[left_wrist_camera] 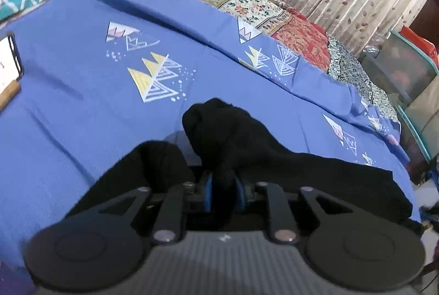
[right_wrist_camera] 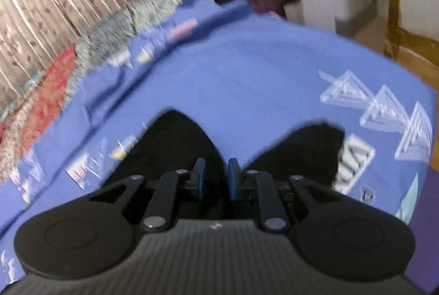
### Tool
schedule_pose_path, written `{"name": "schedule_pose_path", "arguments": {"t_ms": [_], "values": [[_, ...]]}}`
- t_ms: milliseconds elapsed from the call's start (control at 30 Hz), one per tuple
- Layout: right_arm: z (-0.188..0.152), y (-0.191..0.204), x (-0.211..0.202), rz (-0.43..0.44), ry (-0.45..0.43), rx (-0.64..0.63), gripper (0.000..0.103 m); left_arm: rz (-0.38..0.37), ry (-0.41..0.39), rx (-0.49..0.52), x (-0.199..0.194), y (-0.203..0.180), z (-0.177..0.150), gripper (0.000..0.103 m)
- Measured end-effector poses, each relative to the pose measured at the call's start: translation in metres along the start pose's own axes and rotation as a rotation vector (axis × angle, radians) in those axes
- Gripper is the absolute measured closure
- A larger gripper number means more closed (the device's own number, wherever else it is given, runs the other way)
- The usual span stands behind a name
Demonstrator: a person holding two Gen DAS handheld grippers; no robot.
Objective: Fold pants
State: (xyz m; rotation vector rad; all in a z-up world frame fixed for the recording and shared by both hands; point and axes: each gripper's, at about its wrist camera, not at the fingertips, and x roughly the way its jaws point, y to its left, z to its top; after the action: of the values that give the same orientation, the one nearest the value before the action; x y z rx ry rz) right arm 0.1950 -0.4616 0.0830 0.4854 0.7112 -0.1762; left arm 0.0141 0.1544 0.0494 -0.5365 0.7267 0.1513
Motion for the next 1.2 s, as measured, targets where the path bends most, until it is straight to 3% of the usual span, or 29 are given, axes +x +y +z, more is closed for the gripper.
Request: {"name": "schedule_pose_path", "arguments": {"t_ms": [133,200,267,433,567,633,800,833,867,933,1033,1133,1200], "values": [[0.009,0.025,-0.008,0.017,-0.059,-0.112,0.065,0.028,-0.036,0.0,0.0,0.001,0.017,0.054],[0.011,0.037,-0.002,0.026,-0.071,-0.163,0.064,0.054,-0.069,-0.003,-0.001,0.003,0.028,0.045],[0.015,0.044,0.009,0.036,-0.062,-0.206,0.06,0.07,-0.082,0.006,0.004,0.005,0.038,0.028],[0.026,0.069,0.058,0.019,0.006,-0.275,0.052,0.137,-0.029,0.113,0.04,-0.001,0.054,0.018],[0.039,0.084,0.109,-0.035,0.068,-0.275,0.039,0.13,0.039,0.165,0.069,-0.015,0.053,0.016],[0.044,0.086,0.132,-0.075,0.09,-0.266,0.039,0.119,0.062,0.185,0.081,-0.024,0.05,0.024],[0.038,0.081,0.174,-0.106,0.175,-0.208,0.042,0.183,0.079,0.233,0.101,-0.038,0.042,0.068],[0.032,0.083,0.174,-0.105,0.17,-0.217,0.052,0.195,0.077,0.229,0.102,-0.038,0.044,0.08],[0.029,0.087,0.173,-0.095,0.157,-0.248,0.073,0.189,0.08,0.213,0.103,-0.036,0.048,0.088],[0.026,0.102,0.163,-0.078,0.137,-0.317,0.094,0.167,0.074,0.169,0.101,-0.034,0.059,0.09],[0.039,0.115,0.13,-0.02,0.052,-0.308,0.095,0.158,0.017,0.157,0.088,-0.037,0.073,0.091],[0.062,0.122,0.075,0.076,-0.105,-0.236,0.095,0.108,-0.065,0.101,0.064,-0.034,0.084,0.091],[0.061,0.135,0.041,0.115,-0.199,-0.294,0.095,0.103,-0.112,0.052,0.049,-0.025,0.085,0.091]]}}
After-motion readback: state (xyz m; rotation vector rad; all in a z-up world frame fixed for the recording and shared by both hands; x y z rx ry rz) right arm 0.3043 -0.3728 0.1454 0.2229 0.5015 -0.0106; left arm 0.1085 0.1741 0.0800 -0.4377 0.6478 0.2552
